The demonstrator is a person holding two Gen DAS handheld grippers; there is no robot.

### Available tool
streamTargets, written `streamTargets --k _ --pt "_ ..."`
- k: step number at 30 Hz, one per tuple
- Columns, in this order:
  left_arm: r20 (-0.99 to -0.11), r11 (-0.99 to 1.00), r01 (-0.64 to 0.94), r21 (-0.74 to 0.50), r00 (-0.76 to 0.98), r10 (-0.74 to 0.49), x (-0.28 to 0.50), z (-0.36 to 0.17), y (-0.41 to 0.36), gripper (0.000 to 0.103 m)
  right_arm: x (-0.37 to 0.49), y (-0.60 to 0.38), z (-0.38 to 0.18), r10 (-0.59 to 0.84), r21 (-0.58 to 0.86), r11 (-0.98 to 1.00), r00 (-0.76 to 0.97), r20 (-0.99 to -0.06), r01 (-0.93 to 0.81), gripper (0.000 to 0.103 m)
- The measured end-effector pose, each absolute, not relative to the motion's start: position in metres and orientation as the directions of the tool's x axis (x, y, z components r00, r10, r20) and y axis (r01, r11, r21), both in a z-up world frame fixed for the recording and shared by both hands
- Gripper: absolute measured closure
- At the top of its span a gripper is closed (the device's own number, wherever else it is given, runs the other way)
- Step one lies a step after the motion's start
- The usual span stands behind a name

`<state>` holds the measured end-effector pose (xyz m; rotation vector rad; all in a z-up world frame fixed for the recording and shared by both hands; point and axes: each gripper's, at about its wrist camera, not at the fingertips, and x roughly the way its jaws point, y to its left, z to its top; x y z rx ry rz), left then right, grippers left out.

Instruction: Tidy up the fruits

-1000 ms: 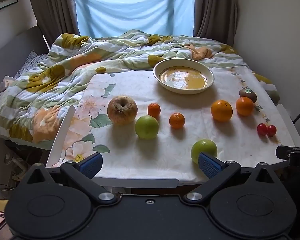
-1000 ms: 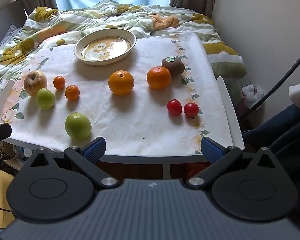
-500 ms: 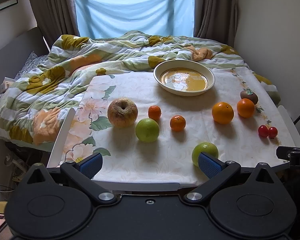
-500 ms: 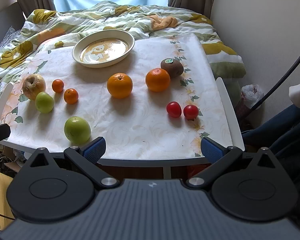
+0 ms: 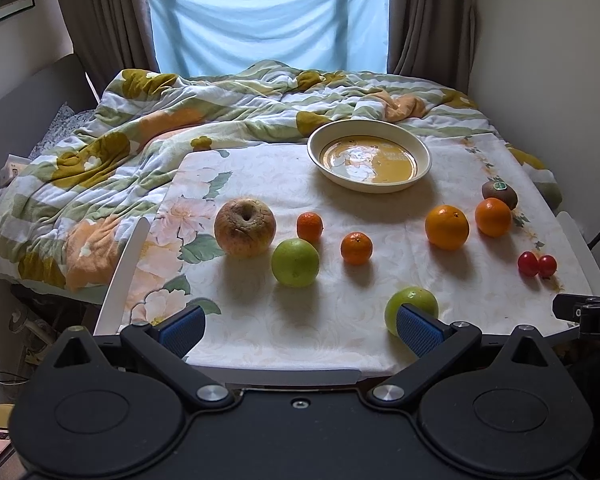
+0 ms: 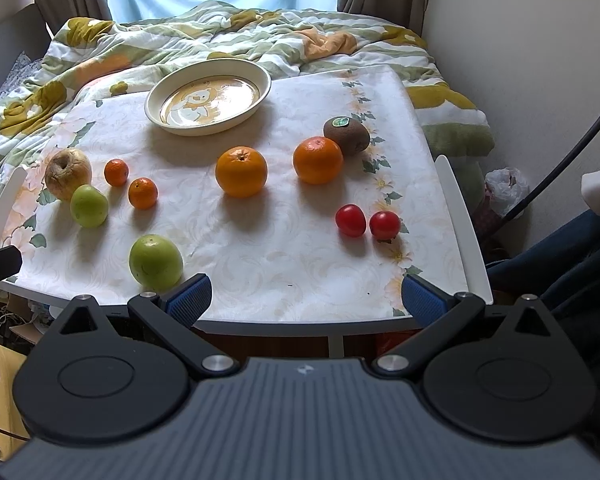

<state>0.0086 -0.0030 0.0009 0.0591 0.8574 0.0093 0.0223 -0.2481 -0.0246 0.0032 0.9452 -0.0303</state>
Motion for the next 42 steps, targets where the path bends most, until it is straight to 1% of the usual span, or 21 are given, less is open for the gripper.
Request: streamTargets --k 42 --pt "-0.760 0.998 0.023 0.052 0.649 0.025 0.0121 0.0012 -0.0060 0.000 0.0235 -0.2454 -0.0250 -0.026 -0.010 1.000 0.585 -0.810 0.030 0.000"
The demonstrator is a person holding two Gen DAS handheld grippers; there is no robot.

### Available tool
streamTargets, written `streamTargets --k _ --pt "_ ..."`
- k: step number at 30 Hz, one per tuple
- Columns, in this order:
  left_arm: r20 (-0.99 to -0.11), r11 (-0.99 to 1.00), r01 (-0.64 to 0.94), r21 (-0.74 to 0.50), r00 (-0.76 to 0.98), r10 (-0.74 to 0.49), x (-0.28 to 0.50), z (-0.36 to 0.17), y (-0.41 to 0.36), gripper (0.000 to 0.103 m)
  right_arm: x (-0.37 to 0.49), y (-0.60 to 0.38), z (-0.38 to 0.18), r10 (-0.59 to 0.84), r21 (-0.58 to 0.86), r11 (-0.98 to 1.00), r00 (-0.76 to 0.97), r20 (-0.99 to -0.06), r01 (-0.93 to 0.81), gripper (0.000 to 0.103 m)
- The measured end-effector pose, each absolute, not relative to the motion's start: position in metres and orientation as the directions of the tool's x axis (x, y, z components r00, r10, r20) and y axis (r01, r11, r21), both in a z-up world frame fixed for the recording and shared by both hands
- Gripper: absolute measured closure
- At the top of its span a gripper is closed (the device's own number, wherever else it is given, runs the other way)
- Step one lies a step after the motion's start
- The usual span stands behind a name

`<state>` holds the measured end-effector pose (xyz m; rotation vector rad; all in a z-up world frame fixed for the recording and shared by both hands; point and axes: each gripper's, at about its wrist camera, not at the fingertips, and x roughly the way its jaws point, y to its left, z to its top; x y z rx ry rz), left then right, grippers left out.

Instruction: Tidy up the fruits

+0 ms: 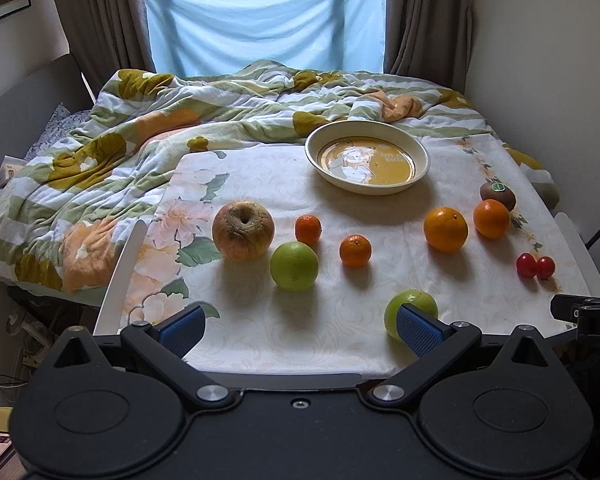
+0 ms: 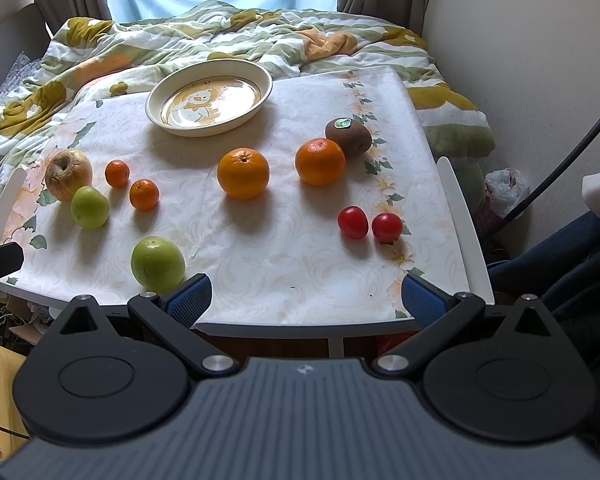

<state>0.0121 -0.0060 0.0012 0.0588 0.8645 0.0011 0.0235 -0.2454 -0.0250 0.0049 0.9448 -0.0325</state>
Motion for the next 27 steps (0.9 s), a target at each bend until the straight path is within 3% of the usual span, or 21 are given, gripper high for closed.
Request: streamTargets --k 27 --pt "-0.752 0.996 0.062 0.063 0.659 0.007 0.026 0.009 -0.001 0.000 0.026 -0.249 -0.019 -0.062 -0.013 0.996 0.595 -0.801 0.086 0.000"
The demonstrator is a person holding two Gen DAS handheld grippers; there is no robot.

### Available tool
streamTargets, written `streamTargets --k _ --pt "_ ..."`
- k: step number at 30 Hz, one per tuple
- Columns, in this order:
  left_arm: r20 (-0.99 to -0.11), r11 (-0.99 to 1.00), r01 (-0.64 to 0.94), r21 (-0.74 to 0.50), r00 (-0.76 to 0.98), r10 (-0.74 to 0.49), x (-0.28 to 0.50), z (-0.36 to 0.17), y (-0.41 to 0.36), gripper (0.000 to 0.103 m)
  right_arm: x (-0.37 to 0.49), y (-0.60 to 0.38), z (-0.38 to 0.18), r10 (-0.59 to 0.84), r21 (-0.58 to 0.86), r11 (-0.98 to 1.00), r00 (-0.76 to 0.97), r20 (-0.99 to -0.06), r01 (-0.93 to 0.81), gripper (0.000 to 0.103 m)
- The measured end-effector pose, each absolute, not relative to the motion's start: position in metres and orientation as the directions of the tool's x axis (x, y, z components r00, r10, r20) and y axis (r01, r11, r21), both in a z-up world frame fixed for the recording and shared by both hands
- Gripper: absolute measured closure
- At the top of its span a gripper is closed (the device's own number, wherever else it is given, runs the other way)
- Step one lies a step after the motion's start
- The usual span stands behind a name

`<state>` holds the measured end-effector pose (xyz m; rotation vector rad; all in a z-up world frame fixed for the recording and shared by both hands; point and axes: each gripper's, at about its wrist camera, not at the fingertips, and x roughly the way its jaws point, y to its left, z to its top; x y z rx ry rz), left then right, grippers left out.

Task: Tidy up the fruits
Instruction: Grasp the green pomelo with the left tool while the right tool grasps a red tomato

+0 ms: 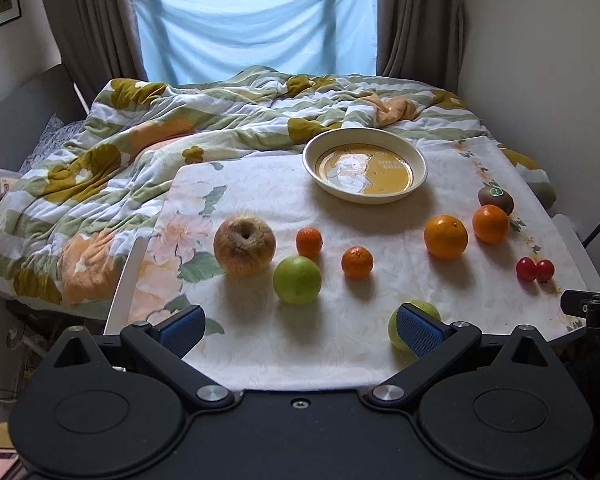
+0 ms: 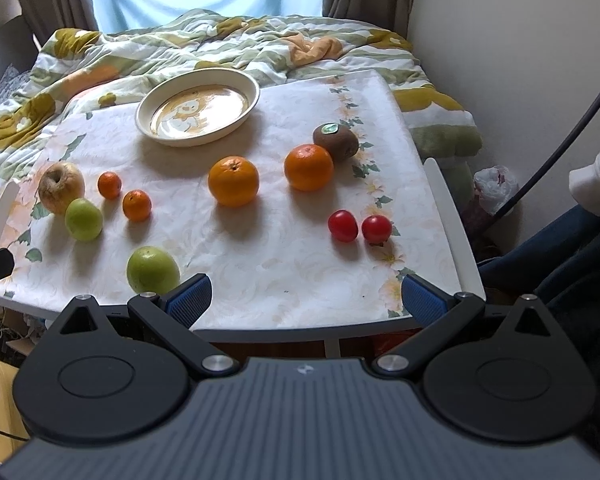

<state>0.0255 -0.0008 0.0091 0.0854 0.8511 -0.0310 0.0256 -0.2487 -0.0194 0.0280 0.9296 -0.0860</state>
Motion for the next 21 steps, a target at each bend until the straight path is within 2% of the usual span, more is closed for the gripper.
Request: streamTargets --k 8,12,21 --pt "-0.755 0.990 0.125 0.063 0.655 -0.035 0.049 -0.005 -0.011 0.000 0.040 -0.258 -0.029 -0.095 -0.021 0.991 0.598 -0.796 0.130 0.000" --pt "-0.755 0.988 0.152 0.034 0.652 -0.074 0.057 -0.023 -0.019 0.000 0.049 -0.261 -0.043 -0.106 -0.062 0.994 0.625 -0.774 0.092 0.000" --pt "-0.756 0.996 0.088 0.026 0.653 -0.038 0.062 -0.068 -0.049 0.000 0.072 -0.287 -0.085 -0.028 -0.043 0.999 0.661 -0.750 -0.008 0.000"
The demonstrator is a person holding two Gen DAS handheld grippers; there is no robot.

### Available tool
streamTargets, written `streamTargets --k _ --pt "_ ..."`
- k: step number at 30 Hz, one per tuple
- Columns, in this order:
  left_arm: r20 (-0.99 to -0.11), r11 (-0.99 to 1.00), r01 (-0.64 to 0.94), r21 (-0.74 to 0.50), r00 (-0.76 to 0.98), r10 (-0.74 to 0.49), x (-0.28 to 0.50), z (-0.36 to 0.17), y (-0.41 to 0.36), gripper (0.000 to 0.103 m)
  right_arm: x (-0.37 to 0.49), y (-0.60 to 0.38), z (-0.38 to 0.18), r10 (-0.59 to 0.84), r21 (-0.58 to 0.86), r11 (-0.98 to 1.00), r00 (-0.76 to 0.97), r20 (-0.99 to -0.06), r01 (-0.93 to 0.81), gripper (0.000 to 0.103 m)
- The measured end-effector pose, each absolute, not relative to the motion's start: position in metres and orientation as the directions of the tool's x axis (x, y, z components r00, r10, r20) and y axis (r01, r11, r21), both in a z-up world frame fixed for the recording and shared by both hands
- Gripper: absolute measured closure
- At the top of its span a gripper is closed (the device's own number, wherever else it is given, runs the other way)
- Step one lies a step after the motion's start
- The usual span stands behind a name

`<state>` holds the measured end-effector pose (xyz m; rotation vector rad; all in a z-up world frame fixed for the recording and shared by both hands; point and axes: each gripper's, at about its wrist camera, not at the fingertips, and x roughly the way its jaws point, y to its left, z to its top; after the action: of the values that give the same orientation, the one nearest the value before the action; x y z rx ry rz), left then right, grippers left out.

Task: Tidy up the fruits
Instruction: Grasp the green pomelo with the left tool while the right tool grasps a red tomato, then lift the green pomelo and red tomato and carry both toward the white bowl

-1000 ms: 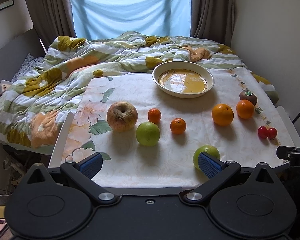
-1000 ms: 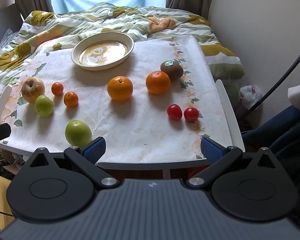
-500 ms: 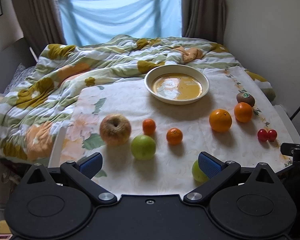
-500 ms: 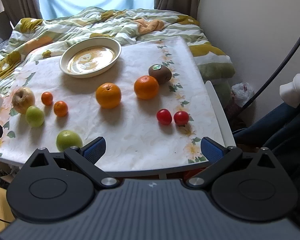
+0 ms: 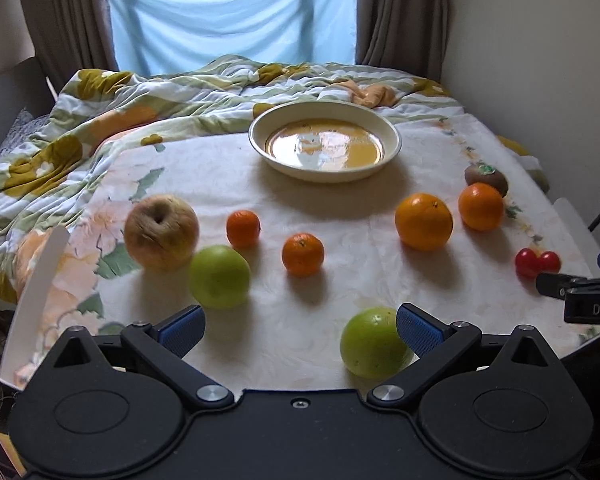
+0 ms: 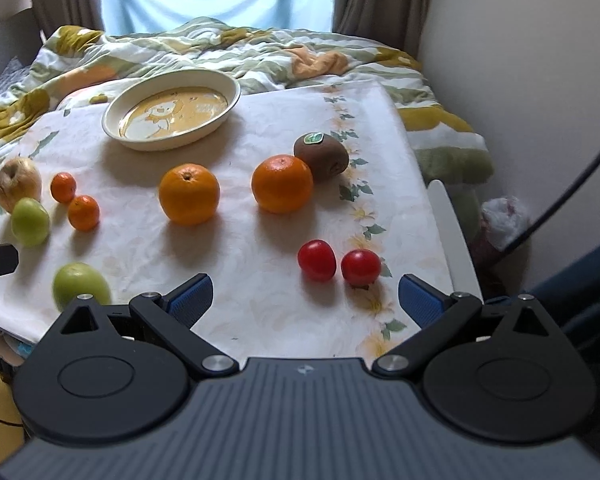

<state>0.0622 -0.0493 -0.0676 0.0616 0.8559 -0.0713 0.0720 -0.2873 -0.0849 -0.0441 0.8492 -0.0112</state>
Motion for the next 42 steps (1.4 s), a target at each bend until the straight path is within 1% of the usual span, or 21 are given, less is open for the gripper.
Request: streamTargets --k 5,13,16,18,19,20,22,24,25,26,27,30,38,41,42 --pt "-0.745 0.998 0.053 0.035 0.667 -0.009 0.059 -0.086 -0.068 0.000 0.089 -0.301 -0.106 0.047 -0.023 0.995 0.673 -0.739 -0.094 0.000" --pt "-0.749 0.998 0.018 0.062 0.662 0.035 0.059 -0.115 -0.092 0.000 0.110 -0.307 -0.129 0.127 -0.070 0.965 0.687 -0.715 -0.251 0.000" --pt "-0.747 0.998 0.001 0.058 0.663 0.042 0.058 -0.121 -0.095 0.004 0.113 -0.308 -0.134 0.164 -0.072 0.950 0.682 -0.713 -0.304 0.000" --pt "-0.748 0.998 0.006 0.058 0.663 0.040 0.059 -0.124 -0.096 0.010 0.114 -0.308 -0.136 0.181 -0.081 0.939 0.681 -0.709 -0.334 0.000" --pt "-0.750 0.998 0.007 0.060 0.660 0.040 0.059 -0.125 -0.097 0.011 0.115 -0.307 -0.137 0.184 -0.087 0.935 0.680 -0.710 -0.344 0.001" --pt "-0.752 0.998 0.008 0.062 0.658 0.042 0.060 -0.126 -0.098 0.013 0.115 -0.307 -0.138 0.187 -0.092 0.931 0.678 -0.711 -0.354 0.003" --pt "-0.754 0.998 0.009 0.066 0.655 0.044 0.060 -0.127 -0.100 0.020 0.117 -0.307 -0.141 0.195 -0.096 0.923 0.669 -0.717 -0.372 0.013" --pt "-0.756 0.997 0.015 0.071 0.653 0.045 0.059 -0.128 -0.102 0.030 0.117 -0.307 -0.142 0.202 -0.103 0.917 0.673 -0.712 -0.385 0.017" --pt "-0.756 0.997 0.026 0.069 0.653 0.035 0.058 -0.129 -0.103 0.033 0.116 -0.307 -0.143 0.207 -0.104 0.915 0.673 -0.710 -0.391 0.020" --pt "-0.755 0.997 0.038 0.065 0.655 0.024 0.058 -0.129 -0.104 0.040 0.116 -0.307 -0.143 0.211 -0.104 0.912 0.672 -0.710 -0.396 0.021" --pt "-0.753 0.997 0.048 0.063 0.657 0.016 0.057 -0.129 -0.106 0.043 0.116 -0.308 -0.144 0.211 -0.107 0.911 0.673 -0.709 -0.399 0.024" --pt "-0.751 0.995 0.055 0.086 0.660 0.028 0.056 -0.129 -0.110 0.043 0.116 -0.307 -0.145 0.211 -0.123 0.903 0.673 -0.709 -0.413 0.027" --pt "-0.749 0.996 0.049 0.068 0.662 0.019 0.056 -0.127 -0.108 0.043 0.115 -0.310 -0.146 0.225 -0.132 0.888 0.667 -0.710 -0.441 0.035" --pt "-0.746 0.997 0.048 0.066 0.665 0.017 0.054 -0.126 -0.108 0.043 0.116 -0.311 -0.146 0.230 -0.128 0.888 0.667 -0.709 -0.442 0.042" --pt "-0.745 0.997 0.047 0.065 0.667 0.017 0.054 -0.125 -0.109 0.043 0.115 -0.311 -0.146 0.228 -0.131 0.887 0.667 -0.709 -0.442 0.048"
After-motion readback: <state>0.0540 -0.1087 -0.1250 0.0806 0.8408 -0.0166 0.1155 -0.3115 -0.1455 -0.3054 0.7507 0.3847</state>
